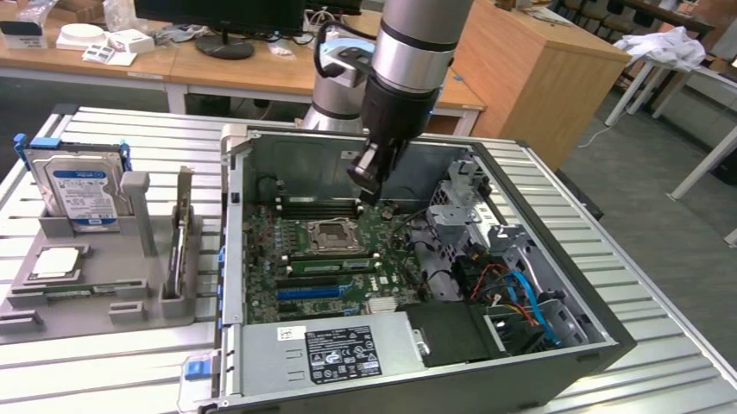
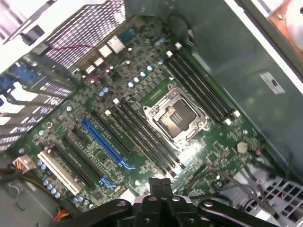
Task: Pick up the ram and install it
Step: 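Press down the ram until it locks into place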
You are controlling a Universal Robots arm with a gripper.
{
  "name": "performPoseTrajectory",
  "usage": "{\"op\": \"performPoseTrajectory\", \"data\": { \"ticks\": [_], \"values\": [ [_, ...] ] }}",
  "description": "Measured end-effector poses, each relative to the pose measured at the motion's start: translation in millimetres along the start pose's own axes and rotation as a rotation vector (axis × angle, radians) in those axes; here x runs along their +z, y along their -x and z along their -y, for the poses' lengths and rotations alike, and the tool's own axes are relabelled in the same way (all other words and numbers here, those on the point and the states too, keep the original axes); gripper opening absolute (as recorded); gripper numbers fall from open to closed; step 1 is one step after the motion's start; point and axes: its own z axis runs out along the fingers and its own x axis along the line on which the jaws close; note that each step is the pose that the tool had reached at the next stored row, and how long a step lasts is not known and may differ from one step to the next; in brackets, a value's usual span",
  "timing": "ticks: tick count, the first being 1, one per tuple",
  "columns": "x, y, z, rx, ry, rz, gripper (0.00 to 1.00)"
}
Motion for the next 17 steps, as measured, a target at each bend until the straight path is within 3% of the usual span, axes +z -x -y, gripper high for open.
{"op": "performPoseTrajectory", "data": {
  "ticks": [17],
  "values": [
    [0.0,0.0,0.0,0.262,-0.0192,0.0069,0.11]
  ]
}}
